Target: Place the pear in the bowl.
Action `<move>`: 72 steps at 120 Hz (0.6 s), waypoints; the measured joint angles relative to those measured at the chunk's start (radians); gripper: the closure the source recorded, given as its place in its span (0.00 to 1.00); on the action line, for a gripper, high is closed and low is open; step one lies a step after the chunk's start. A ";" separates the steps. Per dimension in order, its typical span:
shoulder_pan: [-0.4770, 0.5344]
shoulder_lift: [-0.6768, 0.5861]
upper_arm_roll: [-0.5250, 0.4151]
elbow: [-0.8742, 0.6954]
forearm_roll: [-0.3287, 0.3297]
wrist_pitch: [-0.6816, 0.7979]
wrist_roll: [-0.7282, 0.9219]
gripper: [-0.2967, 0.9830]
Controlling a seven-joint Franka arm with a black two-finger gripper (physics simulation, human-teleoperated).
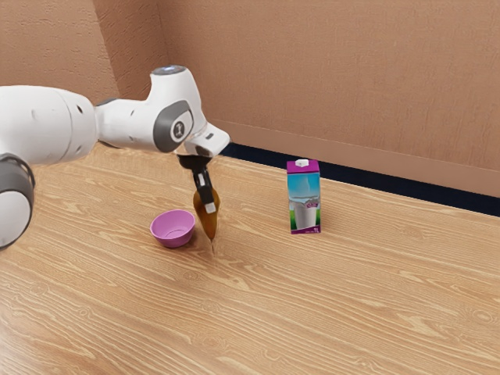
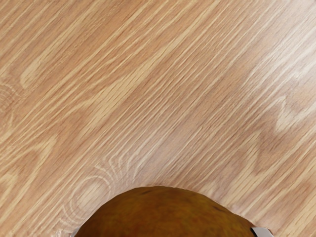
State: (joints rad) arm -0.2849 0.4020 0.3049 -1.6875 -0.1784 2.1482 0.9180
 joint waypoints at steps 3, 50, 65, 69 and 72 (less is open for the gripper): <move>0.000 -0.005 0.014 0.010 0.007 -0.010 -0.001 0.61; 0.015 0.001 0.122 0.026 0.020 -0.068 -0.001 0.58; 0.022 0.014 0.128 0.021 0.009 -0.071 0.001 0.58; 0.025 0.019 0.128 0.018 0.003 -0.071 0.002 0.58; 0.026 0.023 0.128 0.017 -0.002 -0.070 0.003 0.58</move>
State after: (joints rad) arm -0.2588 0.4248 0.4329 -1.6706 -0.1805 2.0777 0.9208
